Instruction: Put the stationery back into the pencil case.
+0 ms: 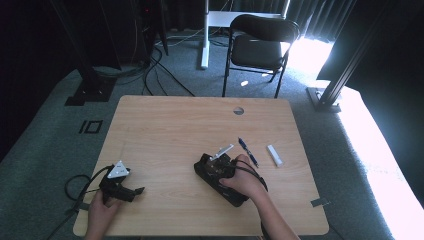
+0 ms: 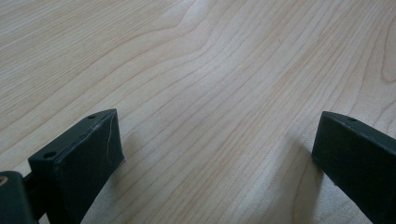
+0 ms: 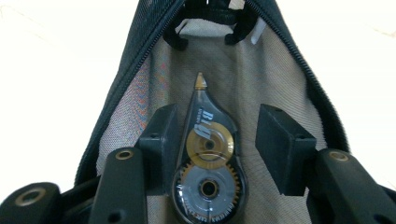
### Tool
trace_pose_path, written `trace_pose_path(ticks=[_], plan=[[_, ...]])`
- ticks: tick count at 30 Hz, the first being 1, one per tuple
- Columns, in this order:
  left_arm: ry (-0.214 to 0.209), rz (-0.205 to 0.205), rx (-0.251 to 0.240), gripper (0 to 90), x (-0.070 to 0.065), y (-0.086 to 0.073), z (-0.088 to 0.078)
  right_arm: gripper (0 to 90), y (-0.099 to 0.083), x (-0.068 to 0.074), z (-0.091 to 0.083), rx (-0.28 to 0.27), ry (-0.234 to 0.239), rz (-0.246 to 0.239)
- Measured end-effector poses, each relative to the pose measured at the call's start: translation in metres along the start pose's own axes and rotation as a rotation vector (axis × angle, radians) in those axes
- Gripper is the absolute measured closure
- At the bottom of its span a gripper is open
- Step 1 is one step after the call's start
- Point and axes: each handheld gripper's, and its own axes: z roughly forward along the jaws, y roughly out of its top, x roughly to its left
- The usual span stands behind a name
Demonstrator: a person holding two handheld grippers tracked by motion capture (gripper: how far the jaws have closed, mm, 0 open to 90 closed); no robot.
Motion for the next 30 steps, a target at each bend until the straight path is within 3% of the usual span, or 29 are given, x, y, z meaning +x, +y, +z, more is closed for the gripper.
trace_pose_path(ticks=[10,23,30], plan=[[0.0,0.001,0.0,1.9,0.0,0.0,0.0,47.9,-0.001,-0.007,-0.012,-0.043,0.025,0.022],[0.0,-0.001,-0.001,1.9,0.0,0.0,0.0,47.8,0.0,-0.004,-0.034,-0.102,0.042,-0.01],[0.0,0.0,-0.001,1.9,0.0,0.0,0.0,47.8,-0.003,-0.008,-0.048,-0.151,0.059,0.001]])
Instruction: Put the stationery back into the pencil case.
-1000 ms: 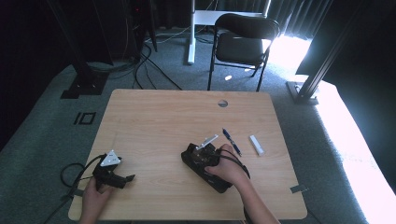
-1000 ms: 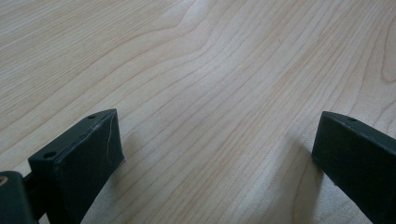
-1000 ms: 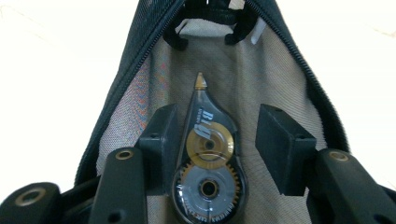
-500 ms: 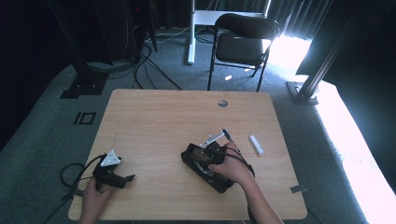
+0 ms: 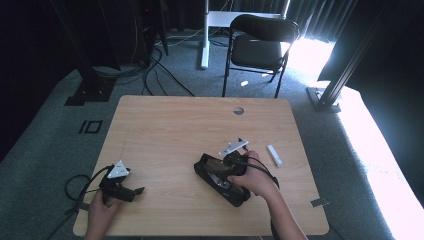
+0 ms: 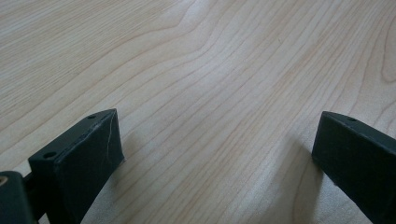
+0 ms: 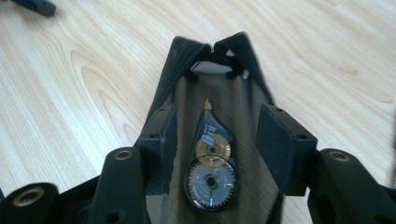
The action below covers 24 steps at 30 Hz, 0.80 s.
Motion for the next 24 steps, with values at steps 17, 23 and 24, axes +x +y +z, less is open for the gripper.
trace_pose_path(ticks=[17,23,24], plan=[[0.0,0.001,0.0,1.9,0.0,0.0,0.0,48.5,-0.015,-0.037,-0.04,-0.133,-0.139,0.102],[0.0,0.002,0.002,1.9,0.0,0.0,0.0,48.4,-0.024,-0.053,-0.046,-0.157,-0.187,0.142],[0.0,0.002,0.002,1.9,0.0,0.0,0.0,47.9,-0.026,-0.055,-0.047,-0.158,-0.192,0.149]])
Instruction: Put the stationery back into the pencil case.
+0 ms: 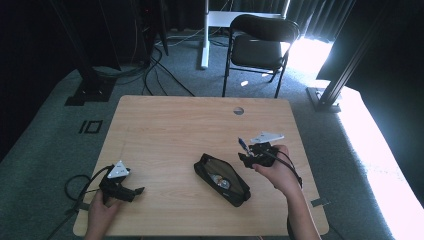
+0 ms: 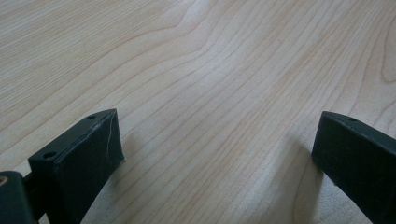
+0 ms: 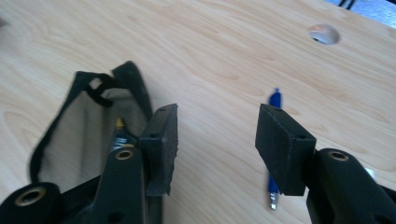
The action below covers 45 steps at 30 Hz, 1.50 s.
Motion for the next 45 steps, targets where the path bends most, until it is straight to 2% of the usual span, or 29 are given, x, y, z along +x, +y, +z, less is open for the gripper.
trace_pose_path(ticks=[3,14,18,24,27,37,45], plan=[[0.0,-0.002,-0.002,1.9,0.0,0.0,0.0,47.3,-0.005,-0.009,-0.002,-0.003,-0.01,0.022],[0.0,-0.002,-0.002,1.9,0.0,0.0,0.0,46.3,-0.027,-0.044,-0.005,-0.001,-0.09,0.104],[0.0,-0.003,-0.002,1.9,0.0,0.0,0.0,45.6,-0.036,-0.053,-0.003,0.007,-0.105,0.13],[0.0,-0.003,-0.002,1.9,0.0,0.0,0.0,43.0,-0.047,-0.067,-0.001,-0.01,-0.155,0.162],[0.0,-0.002,-0.002,1.9,0.0,0.0,0.0,40.1,-0.052,-0.074,0.003,-0.008,-0.187,0.171],[0.0,-0.002,-0.001,1.9,0.0,0.0,0.0,37.1,-0.068,-0.096,0.015,0.003,-0.245,0.23],[0.0,-0.002,-0.001,1.9,0.0,0.0,0.0,36.2,-0.081,-0.11,0.031,0.043,-0.257,0.267]])
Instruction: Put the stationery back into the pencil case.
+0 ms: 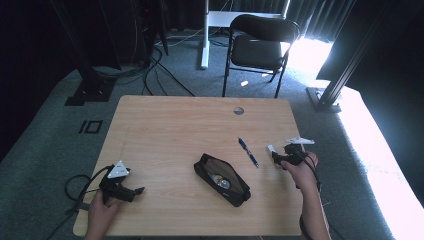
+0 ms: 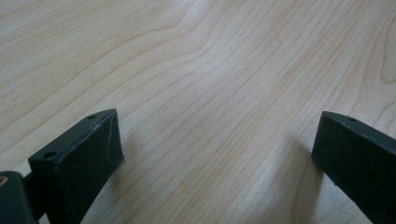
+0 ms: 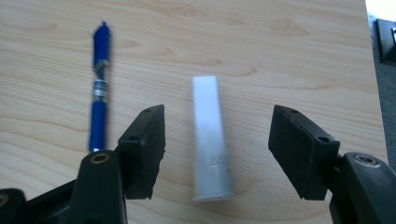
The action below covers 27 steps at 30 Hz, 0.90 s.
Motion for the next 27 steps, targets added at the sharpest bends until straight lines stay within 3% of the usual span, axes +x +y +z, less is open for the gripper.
trace_pose_path(ticks=[9,16,22,24,27], plan=[[0.0,0.0,0.0,1.9,0.0,0.0,0.0,41.4,-0.008,0.002,0.02,0.063,0.028,-0.008],[0.0,0.0,-0.001,1.9,0.0,0.0,0.0,49.5,-0.007,0.0,0.028,0.074,0.014,-0.002],[0.0,0.0,0.0,1.9,0.0,0.0,0.0,54.9,-0.007,0.002,0.033,0.122,-0.012,-0.012],[0.0,0.0,-0.001,1.9,0.0,0.0,0.0,55.5,-0.007,0.002,0.033,0.131,-0.011,0.027],[0.0,-0.001,-0.001,1.9,0.0,0.0,0.0,62.7,-0.007,0.003,0.033,0.135,-0.014,0.027]])
